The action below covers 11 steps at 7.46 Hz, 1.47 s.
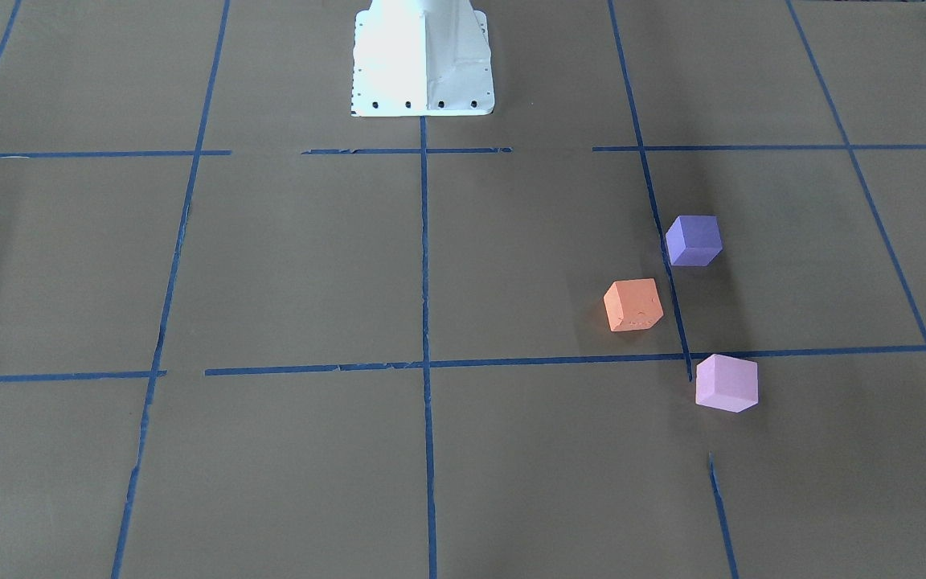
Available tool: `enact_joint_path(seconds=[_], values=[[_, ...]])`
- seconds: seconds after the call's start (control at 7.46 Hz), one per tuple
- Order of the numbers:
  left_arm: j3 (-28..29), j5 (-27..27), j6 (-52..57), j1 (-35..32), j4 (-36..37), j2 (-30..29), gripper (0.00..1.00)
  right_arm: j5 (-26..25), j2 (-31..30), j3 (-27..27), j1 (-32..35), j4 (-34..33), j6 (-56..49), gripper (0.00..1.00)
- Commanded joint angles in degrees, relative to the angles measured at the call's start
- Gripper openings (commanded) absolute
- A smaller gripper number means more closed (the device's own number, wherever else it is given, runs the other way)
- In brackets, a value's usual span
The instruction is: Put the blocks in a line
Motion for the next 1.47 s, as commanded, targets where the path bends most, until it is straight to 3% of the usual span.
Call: enact_joint_path(seconds=[0.0, 0.27, 0.4, 0.67, 0.94, 1.21, 1.34], values=[[0.0, 0.0, 0.0, 0.0, -0.3, 0.0, 1.0, 0.0, 0.0, 0.0, 0.0, 0.0, 0.0, 1.0], [-2.9, 0.0, -0.7, 0.6, 0.5, -0.7, 1.0, 0.0, 0.0, 0.0, 0.0, 0.0, 0.0, 1.0], [-7.1, 0.0, -2.9, 2.8, 2.5, -0.7, 1.0, 0.0, 0.0, 0.0, 0.0, 0.0, 0.0, 1.0], [-17.0, 0.0, -19.1, 12.1, 4.3, -1.1, 1.0, 0.0, 0.0, 0.0, 0.0, 0.0, 0.0, 1.0], [-18.3, -1.0, -30.5, 20.2, 7.2, -9.1, 1.0, 0.0, 0.0, 0.0, 0.0, 0.0, -0.1, 1.0], [-14.7, -1.0, -40.7, 29.7, 12.4, -21.7, 1.0, 0.0, 0.0, 0.0, 0.0, 0.0, -0.1, 1.0], [-12.7, -1.1, -47.1, 33.8, 12.1, -24.5, 1.0, 0.0, 0.0, 0.0, 0.0, 0.0, 0.0, 1.0]])
